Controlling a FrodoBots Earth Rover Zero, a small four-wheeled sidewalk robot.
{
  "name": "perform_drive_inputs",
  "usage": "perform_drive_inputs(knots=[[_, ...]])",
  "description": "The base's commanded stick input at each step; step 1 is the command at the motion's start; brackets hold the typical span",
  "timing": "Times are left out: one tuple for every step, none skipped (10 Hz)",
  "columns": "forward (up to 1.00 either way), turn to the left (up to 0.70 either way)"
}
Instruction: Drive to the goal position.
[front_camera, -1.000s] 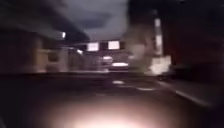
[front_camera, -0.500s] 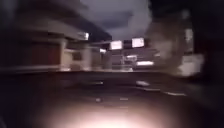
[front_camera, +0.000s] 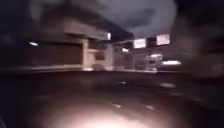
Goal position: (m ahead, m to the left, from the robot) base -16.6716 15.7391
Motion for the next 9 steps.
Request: perform_drive_inputs(knots=[[0.50,0.27],[0.50,0.27],[0.50,0.27],[0.50,0.27],[0.50,0.27],[0.50,0.27],[0.50,0.27],[0.50,0.27],[0.50,0.27]])
